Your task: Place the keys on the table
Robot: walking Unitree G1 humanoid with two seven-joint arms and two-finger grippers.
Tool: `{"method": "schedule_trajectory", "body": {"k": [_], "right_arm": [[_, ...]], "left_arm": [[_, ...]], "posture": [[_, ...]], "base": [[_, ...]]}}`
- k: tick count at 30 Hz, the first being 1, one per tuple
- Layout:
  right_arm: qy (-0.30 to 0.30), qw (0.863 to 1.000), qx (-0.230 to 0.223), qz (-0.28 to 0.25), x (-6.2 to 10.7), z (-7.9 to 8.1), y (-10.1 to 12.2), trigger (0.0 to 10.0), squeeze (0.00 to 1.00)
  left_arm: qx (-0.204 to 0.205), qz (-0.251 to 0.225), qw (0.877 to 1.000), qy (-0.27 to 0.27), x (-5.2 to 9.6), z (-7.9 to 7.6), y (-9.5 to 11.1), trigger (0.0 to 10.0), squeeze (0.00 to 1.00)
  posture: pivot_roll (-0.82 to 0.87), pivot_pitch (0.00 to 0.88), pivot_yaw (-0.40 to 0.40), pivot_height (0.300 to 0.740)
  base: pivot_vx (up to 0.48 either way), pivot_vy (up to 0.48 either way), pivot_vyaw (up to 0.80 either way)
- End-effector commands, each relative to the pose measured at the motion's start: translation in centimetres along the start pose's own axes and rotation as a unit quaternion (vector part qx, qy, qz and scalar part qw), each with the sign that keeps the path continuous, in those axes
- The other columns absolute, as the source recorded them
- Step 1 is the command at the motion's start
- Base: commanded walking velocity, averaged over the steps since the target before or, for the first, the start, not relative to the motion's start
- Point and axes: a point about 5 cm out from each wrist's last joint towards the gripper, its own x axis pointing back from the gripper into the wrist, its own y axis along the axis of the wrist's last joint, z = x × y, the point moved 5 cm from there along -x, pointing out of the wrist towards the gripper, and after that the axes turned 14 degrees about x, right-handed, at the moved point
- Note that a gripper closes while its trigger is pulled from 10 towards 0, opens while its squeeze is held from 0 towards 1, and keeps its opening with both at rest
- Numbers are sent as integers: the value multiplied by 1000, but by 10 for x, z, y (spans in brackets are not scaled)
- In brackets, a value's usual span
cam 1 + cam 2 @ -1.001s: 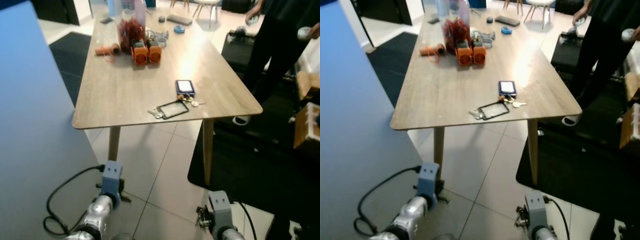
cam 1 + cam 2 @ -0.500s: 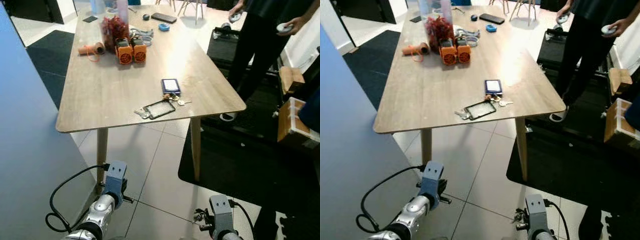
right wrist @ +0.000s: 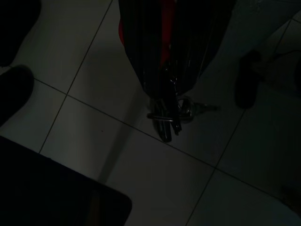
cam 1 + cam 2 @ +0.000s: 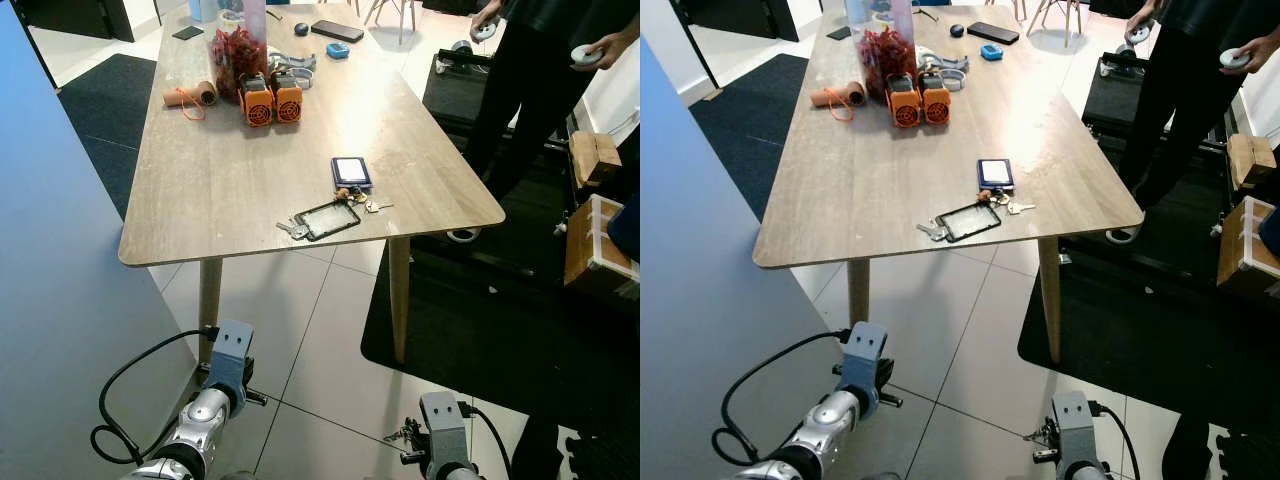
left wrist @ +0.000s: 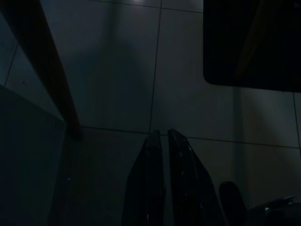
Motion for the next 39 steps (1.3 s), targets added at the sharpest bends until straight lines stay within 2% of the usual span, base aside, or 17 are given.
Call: {"method": "schedule_trajectory", "body": {"k": [1, 6, 10, 13, 31, 35, 39], "right_arm": [[5, 1000, 0, 8, 2, 3, -5, 10000, 0], [3, 1000, -2, 9, 1, 2, -5, 10000, 0], [11, 1000, 23, 7, 1, 3, -4, 10000, 0], [22, 998, 50, 5, 1, 7, -3, 10000, 0], [28, 998, 51, 3, 2, 12, -4, 10000, 0], [12, 1000, 16, 9, 2, 7, -7, 10000, 0], [15, 1000, 18, 13, 2, 8, -9, 10000, 0]], "left_arm": [[1, 8, 1000, 7, 2, 4, -5, 10000, 0], [9, 4, 1000, 6, 2, 4, -5, 10000, 0], [10, 5, 1000, 11, 3, 6, -7, 10000, 0], [7, 5, 1000, 9, 4, 7, -6, 10000, 0], [9, 4, 1000, 2, 3, 4, -6, 10000, 0], [9, 4, 1000, 1, 3, 3, -6, 10000, 0], [12, 2, 1000, 0, 3, 3, -5, 10000, 0]], "posture": [[20, 35, -4, 740], [19, 30, -4, 740], [19, 28, -5, 740], [19, 26, -5, 740], [14, 37, -3, 740], [15, 41, -2, 740], [18, 43, -2, 740]], "base": [[0, 0, 0], [0, 0, 0], [0, 0, 0], [0, 0, 800], [0, 0, 800], [0, 0, 0], [0, 0, 0]]}}
